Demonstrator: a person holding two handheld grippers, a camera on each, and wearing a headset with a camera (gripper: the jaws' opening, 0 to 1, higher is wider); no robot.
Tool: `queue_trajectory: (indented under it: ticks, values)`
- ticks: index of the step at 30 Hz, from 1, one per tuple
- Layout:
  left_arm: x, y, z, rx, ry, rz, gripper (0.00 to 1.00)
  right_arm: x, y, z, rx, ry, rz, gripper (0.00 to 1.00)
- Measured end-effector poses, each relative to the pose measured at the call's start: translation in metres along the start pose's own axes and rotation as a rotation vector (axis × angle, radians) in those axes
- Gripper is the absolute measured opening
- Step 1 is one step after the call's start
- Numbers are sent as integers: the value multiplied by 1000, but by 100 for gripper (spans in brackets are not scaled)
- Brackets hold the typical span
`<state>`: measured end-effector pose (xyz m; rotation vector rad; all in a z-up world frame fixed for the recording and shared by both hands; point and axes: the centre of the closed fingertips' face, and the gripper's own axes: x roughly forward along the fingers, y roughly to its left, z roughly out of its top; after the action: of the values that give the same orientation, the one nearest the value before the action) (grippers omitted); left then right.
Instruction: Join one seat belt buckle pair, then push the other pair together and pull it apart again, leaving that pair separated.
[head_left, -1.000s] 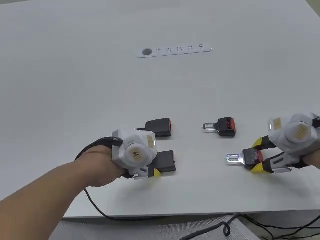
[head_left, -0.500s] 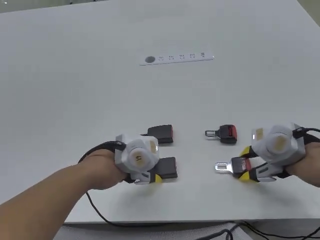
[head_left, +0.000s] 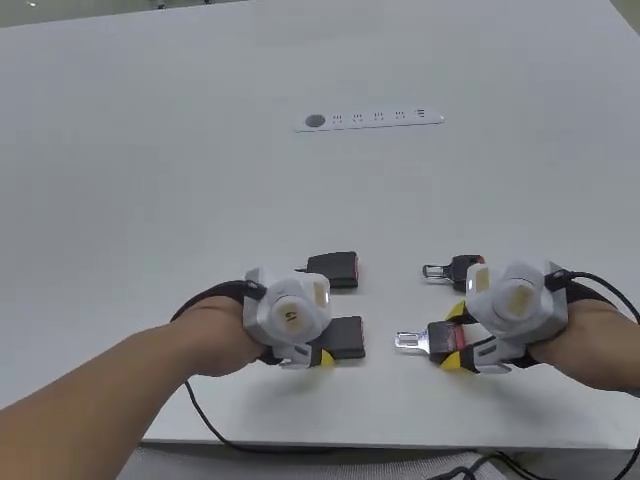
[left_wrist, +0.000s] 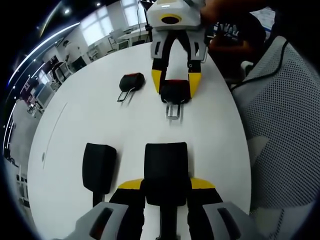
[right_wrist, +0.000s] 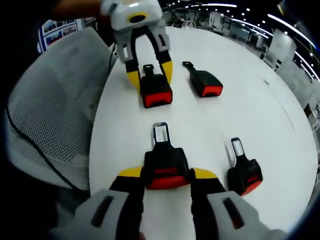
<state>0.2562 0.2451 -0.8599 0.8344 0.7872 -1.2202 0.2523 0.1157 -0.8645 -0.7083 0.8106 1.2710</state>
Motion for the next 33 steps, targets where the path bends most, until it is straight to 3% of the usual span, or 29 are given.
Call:
queue_trajectory:
  ticks: [15, 25, 33]
  values:
    - [1, -1, 1, 2, 10, -11, 33, 19, 2, 30, -30, -10, 4, 36]
    - [1, -1, 1, 14, 20, -17, 33, 24, 6, 41, -105, 2, -13, 36]
    - [1, -2, 1, 28, 23, -27, 33, 28, 5, 45, -80, -21, 2, 35]
